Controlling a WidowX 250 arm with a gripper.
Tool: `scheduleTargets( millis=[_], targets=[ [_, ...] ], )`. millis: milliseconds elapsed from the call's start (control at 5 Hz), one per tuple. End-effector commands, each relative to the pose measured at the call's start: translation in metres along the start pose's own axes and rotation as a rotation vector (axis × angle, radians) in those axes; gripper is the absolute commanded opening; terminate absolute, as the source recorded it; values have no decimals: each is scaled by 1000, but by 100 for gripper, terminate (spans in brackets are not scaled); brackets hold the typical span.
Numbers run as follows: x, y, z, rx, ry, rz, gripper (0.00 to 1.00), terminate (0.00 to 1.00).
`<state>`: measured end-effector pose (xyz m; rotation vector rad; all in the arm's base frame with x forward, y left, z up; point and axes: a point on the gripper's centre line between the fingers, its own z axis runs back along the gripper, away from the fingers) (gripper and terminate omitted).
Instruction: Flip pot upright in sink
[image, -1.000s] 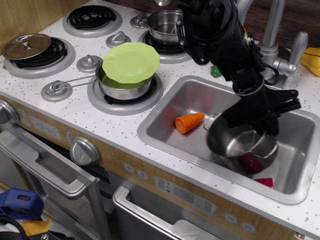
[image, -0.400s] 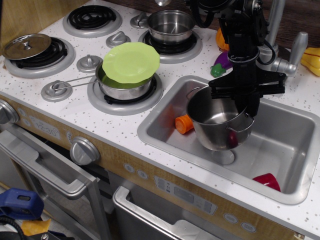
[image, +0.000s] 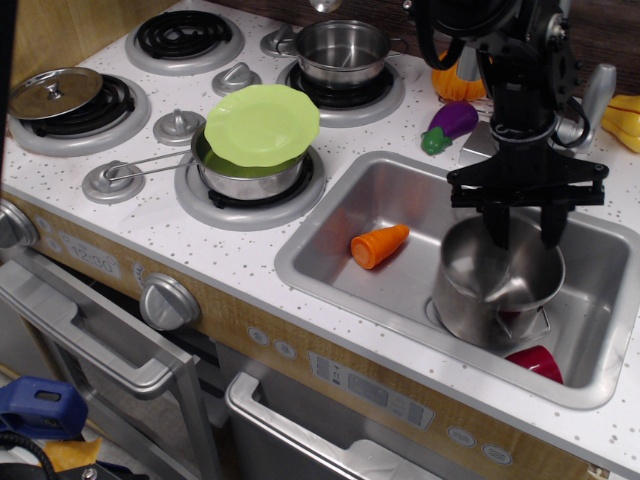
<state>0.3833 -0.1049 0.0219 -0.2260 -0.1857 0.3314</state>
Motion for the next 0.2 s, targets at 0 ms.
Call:
scheduleTargets(
  millis=[0],
  targets=[
    [8, -5, 15, -25, -42, -1, 100, 100]
  ],
)
